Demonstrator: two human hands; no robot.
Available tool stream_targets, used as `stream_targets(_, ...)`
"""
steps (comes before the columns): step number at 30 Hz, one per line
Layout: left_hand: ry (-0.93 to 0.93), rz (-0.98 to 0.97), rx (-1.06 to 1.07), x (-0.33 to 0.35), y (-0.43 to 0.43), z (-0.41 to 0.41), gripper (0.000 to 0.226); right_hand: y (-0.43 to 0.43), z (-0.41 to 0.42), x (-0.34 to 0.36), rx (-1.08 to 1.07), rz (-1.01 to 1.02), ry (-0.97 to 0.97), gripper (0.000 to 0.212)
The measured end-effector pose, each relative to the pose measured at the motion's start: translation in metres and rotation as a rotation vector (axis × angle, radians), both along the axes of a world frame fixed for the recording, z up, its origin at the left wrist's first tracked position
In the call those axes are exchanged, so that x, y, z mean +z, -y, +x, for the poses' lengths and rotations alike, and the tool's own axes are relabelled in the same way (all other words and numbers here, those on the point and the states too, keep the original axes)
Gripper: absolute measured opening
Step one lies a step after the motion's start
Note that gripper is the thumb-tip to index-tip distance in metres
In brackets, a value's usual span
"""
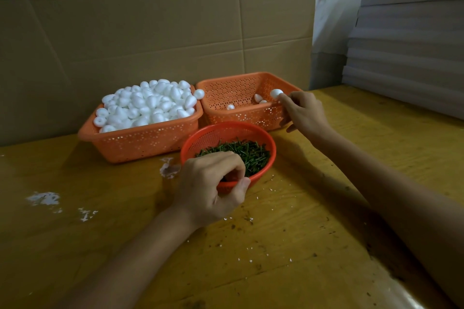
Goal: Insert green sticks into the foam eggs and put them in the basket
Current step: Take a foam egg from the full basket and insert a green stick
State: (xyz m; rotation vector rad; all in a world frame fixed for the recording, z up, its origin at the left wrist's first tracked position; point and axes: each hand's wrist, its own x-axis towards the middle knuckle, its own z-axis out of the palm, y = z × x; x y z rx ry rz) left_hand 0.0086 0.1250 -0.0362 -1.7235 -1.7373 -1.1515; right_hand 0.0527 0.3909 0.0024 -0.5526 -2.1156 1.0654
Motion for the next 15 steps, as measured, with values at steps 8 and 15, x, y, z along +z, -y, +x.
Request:
stream_targets(8, -0.006, -0.004, 0.007, 0.000, -0.001, -0.001, 0.030, -0.002, 0.000, -0.001, -0.007, -0.050, -0.028, 0.031)
stream_targets(15, -0.010, 0.002, 0.019, -0.002, -0.001, -0.002, 0.031, 0.041, 0.014, 0.024, 0.119, 0.308, -0.123, 0.021)
